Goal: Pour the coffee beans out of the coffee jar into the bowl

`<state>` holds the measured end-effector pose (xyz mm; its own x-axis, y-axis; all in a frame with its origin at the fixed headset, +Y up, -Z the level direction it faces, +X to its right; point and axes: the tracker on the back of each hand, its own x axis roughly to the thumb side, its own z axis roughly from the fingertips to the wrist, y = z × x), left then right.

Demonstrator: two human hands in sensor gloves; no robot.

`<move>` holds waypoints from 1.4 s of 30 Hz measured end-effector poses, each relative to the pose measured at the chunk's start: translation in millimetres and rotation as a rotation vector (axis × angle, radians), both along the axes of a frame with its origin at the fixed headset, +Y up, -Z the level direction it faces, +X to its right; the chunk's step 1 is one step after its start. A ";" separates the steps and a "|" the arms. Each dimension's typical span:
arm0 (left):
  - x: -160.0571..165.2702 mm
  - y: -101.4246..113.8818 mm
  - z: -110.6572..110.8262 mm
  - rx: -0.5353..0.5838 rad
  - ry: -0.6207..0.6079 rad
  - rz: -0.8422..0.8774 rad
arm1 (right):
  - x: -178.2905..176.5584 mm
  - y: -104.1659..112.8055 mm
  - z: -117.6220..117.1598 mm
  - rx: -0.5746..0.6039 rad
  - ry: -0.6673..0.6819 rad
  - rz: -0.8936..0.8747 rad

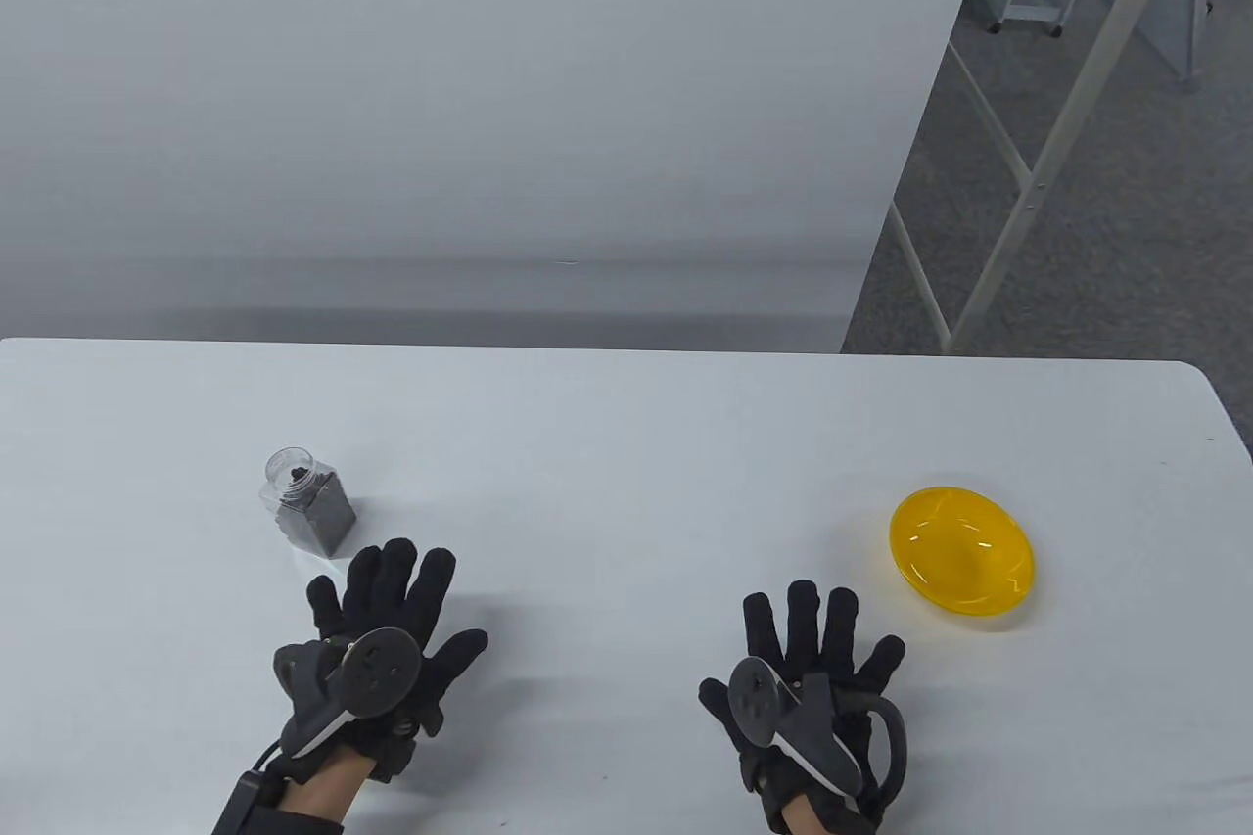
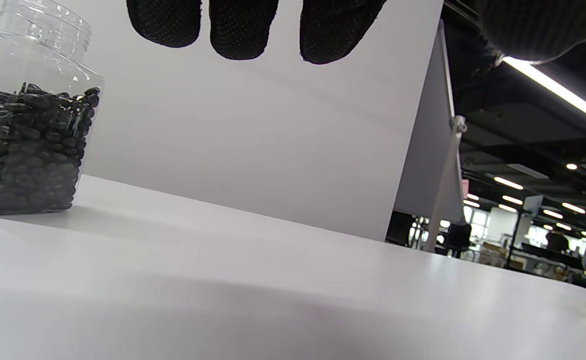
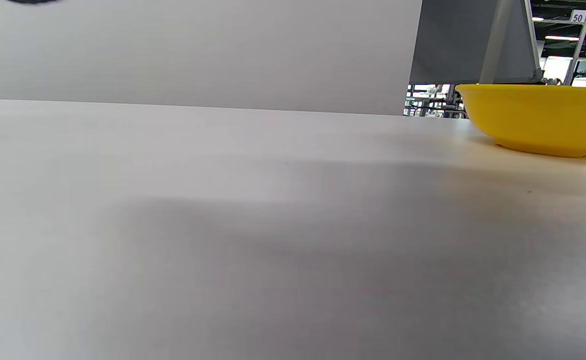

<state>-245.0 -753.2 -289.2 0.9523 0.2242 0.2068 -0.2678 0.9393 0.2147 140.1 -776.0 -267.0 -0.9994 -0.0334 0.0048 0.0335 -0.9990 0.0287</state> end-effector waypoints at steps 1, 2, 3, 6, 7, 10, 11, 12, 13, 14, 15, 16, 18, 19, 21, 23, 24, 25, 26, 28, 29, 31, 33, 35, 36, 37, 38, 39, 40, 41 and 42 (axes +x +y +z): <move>-1.7 0.6 0.0 0.004 0.005 0.005 | -0.1 0.3 0.1 -0.001 0.000 0.001; -2.8 0.9 -0.1 0.006 0.008 0.008 | -0.1 0.3 0.1 -0.001 0.000 0.001; -4.7 1.3 -0.2 0.008 0.014 0.014 | 0.0 0.4 0.2 -0.001 0.000 0.002; -9.7 2.8 -0.4 0.013 0.028 0.043 | 0.3 0.3 0.2 -0.003 -0.002 0.003; -11.7 3.4 -0.4 0.014 0.034 0.055 | 0.4 0.5 0.3 -0.005 -0.004 0.003; -17.1 5.0 -0.2 0.024 0.049 0.083 | 0.6 0.7 0.6 -0.009 -0.007 0.003; -18.9 5.4 -0.1 0.026 0.054 0.091 | 0.6 0.7 0.6 -0.010 -0.008 0.003; -21.0 5.8 -0.3 0.030 0.059 0.101 | 0.6 0.7 0.6 -0.011 -0.008 0.004; -22.5 6.1 -0.3 0.033 0.063 0.107 | 0.6 0.7 0.6 -0.012 -0.009 0.004; -24.5 6.5 -0.3 0.038 0.070 0.115 | 0.6 0.7 0.6 -0.013 -0.009 0.004; -26.0 6.7 -0.4 0.041 0.074 0.121 | 0.6 0.7 0.6 -0.013 -0.009 0.004; -28.3 6.9 -0.5 0.045 0.081 0.133 | 0.6 0.7 0.6 -0.013 -0.009 0.004; -32.1 7.0 -0.9 0.048 0.092 0.154 | 0.7 0.6 0.5 -0.013 -0.010 0.003; -34.3 6.8 -1.2 0.047 0.098 0.168 | 0.8 0.5 0.4 -0.014 -0.011 0.003; -38.3 6.2 -1.7 0.047 0.111 0.191 | 1.0 0.5 0.5 -0.015 -0.013 0.002; -42.2 5.6 -2.0 0.048 0.126 0.207 | 1.3 0.2 0.7 -0.017 -0.015 0.001; -44.9 5.1 -2.2 0.048 0.134 0.216 | 1.4 0.2 0.7 -0.018 -0.016 0.000; -47.5 4.4 -2.3 0.047 0.141 0.229 | 1.6 0.2 0.7 -0.019 -0.018 0.000; -49.0 4.1 -2.4 0.047 0.145 0.237 | 1.7 0.1 0.7 -0.020 -0.018 -0.001; -54.2 3.0 -2.9 0.049 0.166 0.260 | 1.8 -0.2 0.7 -0.022 -0.018 0.000; -55.7 2.7 -3.0 0.049 0.171 0.266 | 1.8 -0.3 0.7 -0.023 -0.018 0.000; -59.7 1.6 -3.4 0.051 0.184 0.279 | 1.9 -0.6 0.7 -0.027 -0.018 0.002; -64.7 0.4 -3.8 0.057 0.201 0.292 | 1.9 -0.8 0.8 -0.031 -0.019 0.006; -70.0 -0.7 -3.9 0.064 0.221 0.316 | 1.9 -0.6 1.0 -0.035 -0.020 0.009; -72.4 -1.3 -3.8 0.066 0.231 0.328 | 1.9 -0.5 1.1 -0.037 -0.020 0.009; -75.6 -2.2 -3.5 0.071 0.244 0.347 | 1.9 -0.4 1.2 -0.037 -0.020 0.009; -79.1 -3.1 -3.2 0.073 0.257 0.363 | 1.9 -0.4 1.1 -0.037 -0.020 0.008; -81.0 -3.6 -3.0 0.075 0.264 0.371 | 2.1 -0.3 1.1 -0.037 -0.021 0.007; -84.1 -4.3 -2.6 0.080 0.276 0.382 | 2.3 -0.3 1.1 -0.036 -0.022 0.005; -87.0 -5.1 -2.6 0.083 0.288 0.385 | 2.6 -0.4 1.1 -0.037 -0.022 0.002; -88.8 -5.8 -2.3 0.085 0.293 0.387 | 2.8 -0.6 1.0 -0.038 -0.023 0.001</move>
<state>-333.8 -759.0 -291.5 0.8233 0.5671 -0.0246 -0.5104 0.7587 0.4048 142.9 -776.6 -266.0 -0.9993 -0.0343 -0.0167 0.0331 -0.9971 0.0678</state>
